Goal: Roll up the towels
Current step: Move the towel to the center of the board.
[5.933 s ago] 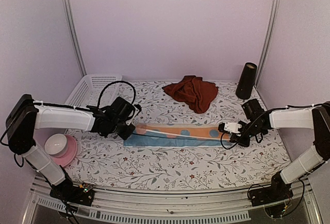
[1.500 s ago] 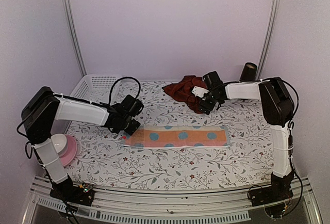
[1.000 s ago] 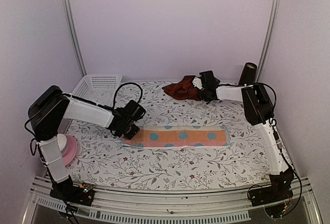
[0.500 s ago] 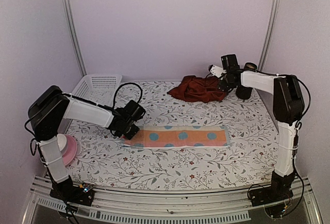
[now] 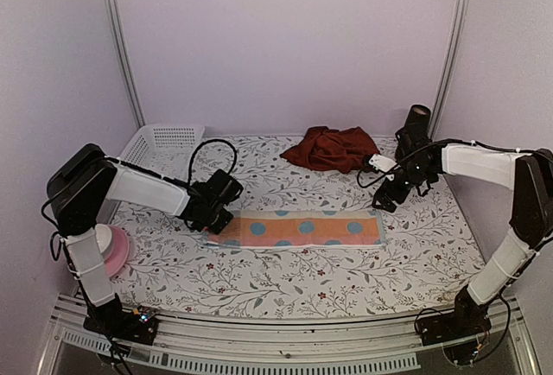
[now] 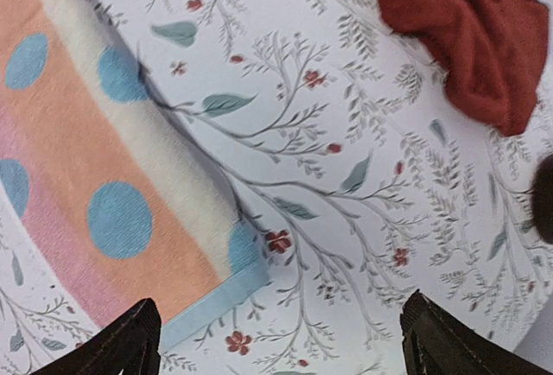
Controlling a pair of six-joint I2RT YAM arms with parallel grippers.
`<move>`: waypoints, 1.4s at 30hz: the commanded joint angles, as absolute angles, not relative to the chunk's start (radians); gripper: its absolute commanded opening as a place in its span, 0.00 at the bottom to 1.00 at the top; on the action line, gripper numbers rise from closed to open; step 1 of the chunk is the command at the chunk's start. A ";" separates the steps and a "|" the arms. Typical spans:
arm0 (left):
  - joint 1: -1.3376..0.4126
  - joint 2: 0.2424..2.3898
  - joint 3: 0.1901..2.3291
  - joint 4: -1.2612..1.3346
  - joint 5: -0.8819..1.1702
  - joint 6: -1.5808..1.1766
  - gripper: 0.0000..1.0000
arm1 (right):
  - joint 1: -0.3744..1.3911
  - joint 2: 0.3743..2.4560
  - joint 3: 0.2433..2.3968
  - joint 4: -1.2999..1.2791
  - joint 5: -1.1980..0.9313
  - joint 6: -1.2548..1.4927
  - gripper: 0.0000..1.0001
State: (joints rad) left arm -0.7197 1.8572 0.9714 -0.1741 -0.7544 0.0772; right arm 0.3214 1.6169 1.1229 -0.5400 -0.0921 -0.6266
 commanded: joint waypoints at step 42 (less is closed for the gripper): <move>-0.706 1.859 0.922 -0.177 -0.813 0.084 0.97 | 0.251 1.924 1.064 -0.620 -0.315 -0.470 0.33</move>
